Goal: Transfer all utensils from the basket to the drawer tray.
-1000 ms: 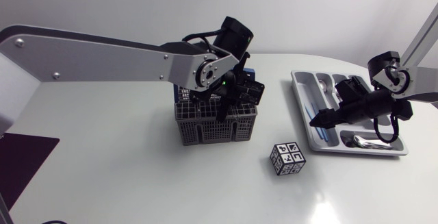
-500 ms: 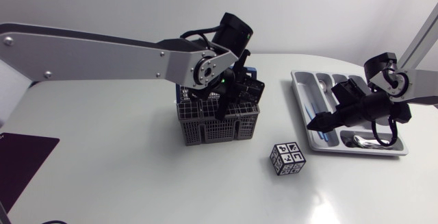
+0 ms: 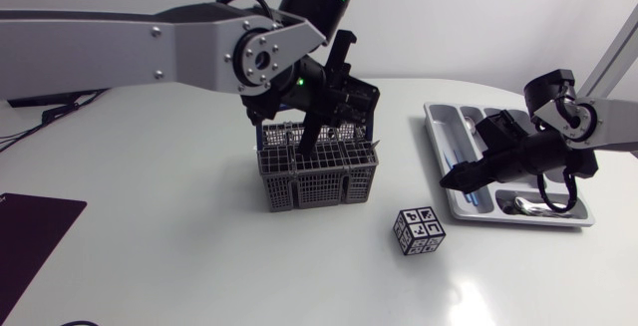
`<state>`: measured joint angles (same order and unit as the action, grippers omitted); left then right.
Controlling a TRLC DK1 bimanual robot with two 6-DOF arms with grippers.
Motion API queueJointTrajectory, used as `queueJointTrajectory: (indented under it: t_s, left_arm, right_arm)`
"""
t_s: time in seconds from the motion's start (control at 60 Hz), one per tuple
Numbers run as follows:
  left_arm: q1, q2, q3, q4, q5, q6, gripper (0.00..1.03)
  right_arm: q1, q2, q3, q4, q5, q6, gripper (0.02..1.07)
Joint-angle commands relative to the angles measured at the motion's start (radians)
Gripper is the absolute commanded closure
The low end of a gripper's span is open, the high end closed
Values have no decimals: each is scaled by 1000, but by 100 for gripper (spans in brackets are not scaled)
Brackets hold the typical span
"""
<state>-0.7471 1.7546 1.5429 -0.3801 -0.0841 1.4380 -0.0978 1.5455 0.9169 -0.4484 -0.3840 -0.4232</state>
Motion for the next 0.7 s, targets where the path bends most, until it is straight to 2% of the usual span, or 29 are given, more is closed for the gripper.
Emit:
queueJointTrajectory:
  t_s: [0.0, 0.133, 0.25, 0.433, 0.45, 0.533, 0.633, 0.683]
  left_arm:
    - [3, -69, -32, -22, 0, 30, 100]
    - [-9, -144, -37, -60, 0, -10, 100]
    - [-31, -185, -17, -109, 1, -145, 100]
    - [-80, -190, 31, -207, 6, -461, 100]
    - [-84, -185, 43, -209, 6, -525, 100]
    - [-98, -170, 60, -221, 12, -662, 100]
    - [-101, -152, 86, -223, 14, -886, 100]
    - [-107, -133, 112, -267, 20, -952, 100]
  right_arm:
    - [13, -39, -32, -21, 7, -6, 27]
    - [33, -125, -50, -35, 7, -5, 24]
    - [70, -232, -73, -49, 0, -3, 24]
    - [190, -427, -135, -46, 7, 4, 24]
    - [205, -443, -138, -42, 11, 9, 24]
    - [276, -510, -153, -33, 62, 26, 24]
    - [351, -559, -158, -27, 116, 57, 24]
    - [408, -579, -158, -18, 166, 75, 24]
